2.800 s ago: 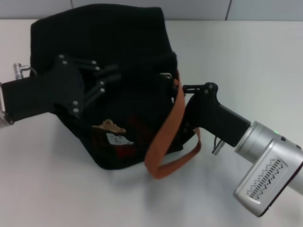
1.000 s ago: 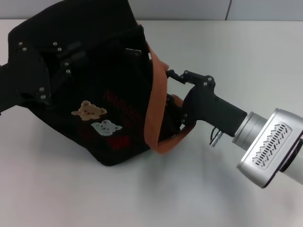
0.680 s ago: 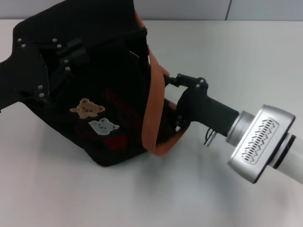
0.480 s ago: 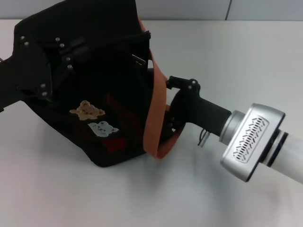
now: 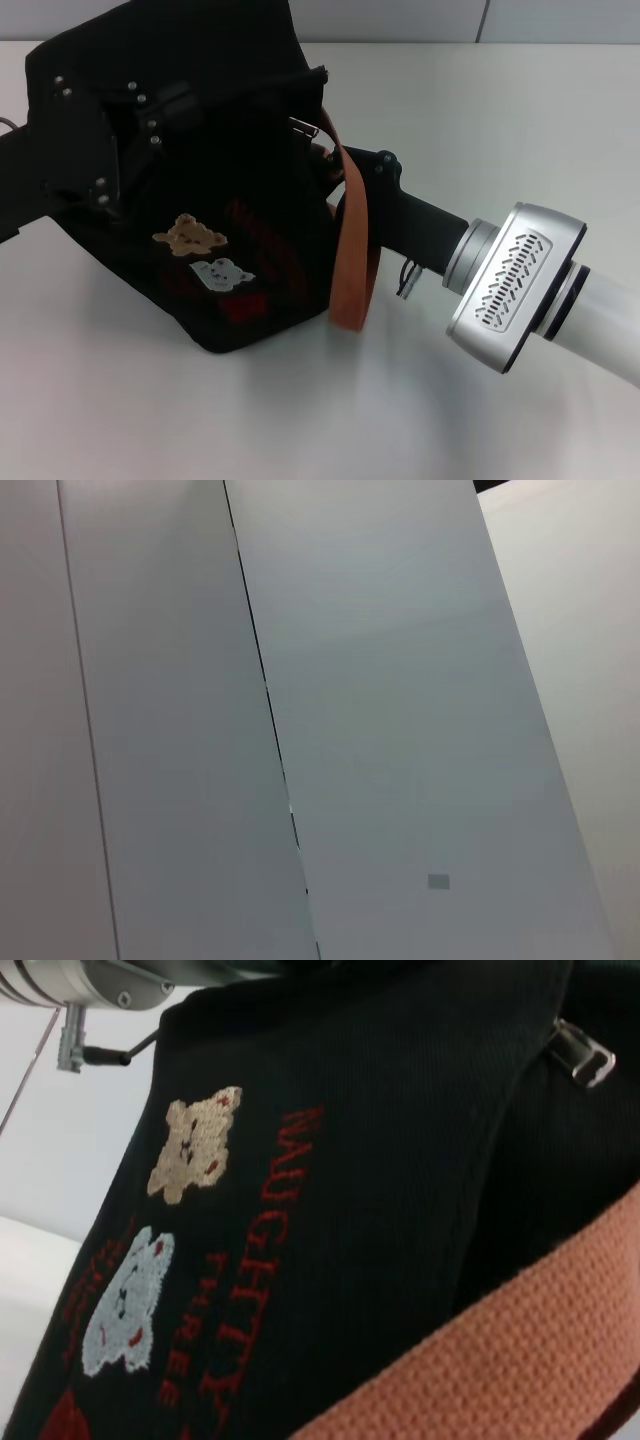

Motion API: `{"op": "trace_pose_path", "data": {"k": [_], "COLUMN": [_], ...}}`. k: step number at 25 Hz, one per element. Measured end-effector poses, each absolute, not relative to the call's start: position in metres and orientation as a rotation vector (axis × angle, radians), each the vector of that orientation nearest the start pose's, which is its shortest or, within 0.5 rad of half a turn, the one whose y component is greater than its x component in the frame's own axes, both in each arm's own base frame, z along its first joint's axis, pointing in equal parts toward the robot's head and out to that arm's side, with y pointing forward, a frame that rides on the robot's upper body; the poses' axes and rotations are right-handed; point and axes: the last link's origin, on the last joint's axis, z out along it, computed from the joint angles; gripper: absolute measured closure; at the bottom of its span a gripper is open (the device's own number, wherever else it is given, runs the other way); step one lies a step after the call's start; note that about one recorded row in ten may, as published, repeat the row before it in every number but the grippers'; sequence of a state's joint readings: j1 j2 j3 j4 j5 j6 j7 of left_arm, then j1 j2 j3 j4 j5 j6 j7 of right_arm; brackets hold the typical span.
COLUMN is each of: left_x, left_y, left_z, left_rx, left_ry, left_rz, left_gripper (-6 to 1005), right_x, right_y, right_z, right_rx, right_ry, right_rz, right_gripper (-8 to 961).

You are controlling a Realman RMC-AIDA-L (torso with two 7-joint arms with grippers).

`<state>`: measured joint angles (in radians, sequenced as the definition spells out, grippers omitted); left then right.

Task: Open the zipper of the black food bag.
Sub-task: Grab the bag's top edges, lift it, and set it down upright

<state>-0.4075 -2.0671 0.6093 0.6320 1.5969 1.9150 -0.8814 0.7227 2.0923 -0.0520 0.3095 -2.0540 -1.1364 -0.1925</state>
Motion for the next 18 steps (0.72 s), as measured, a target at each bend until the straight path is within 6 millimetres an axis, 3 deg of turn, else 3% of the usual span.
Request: {"op": "trace_pose_path", "data": {"k": [7, 18], "left_x": [-0.247, -0.247], "left_y": [0.287, 0.29], "left_z": [0.052, 0.05], "left_rx": [-2.389, -2.381], "left_ry": [0.093, 0.077], "left_rz": [-1.21, -1.204], "left_gripper": [977, 978], "right_x": [0.202, 0.227], "right_y": [0.32, 0.318], "right_z": [-0.128, -0.127], "right_rx": [-2.305, -2.31], "right_ry": [-0.25, -0.281], "right_rz": [0.674, 0.529], "right_gripper": [517, 517]}}
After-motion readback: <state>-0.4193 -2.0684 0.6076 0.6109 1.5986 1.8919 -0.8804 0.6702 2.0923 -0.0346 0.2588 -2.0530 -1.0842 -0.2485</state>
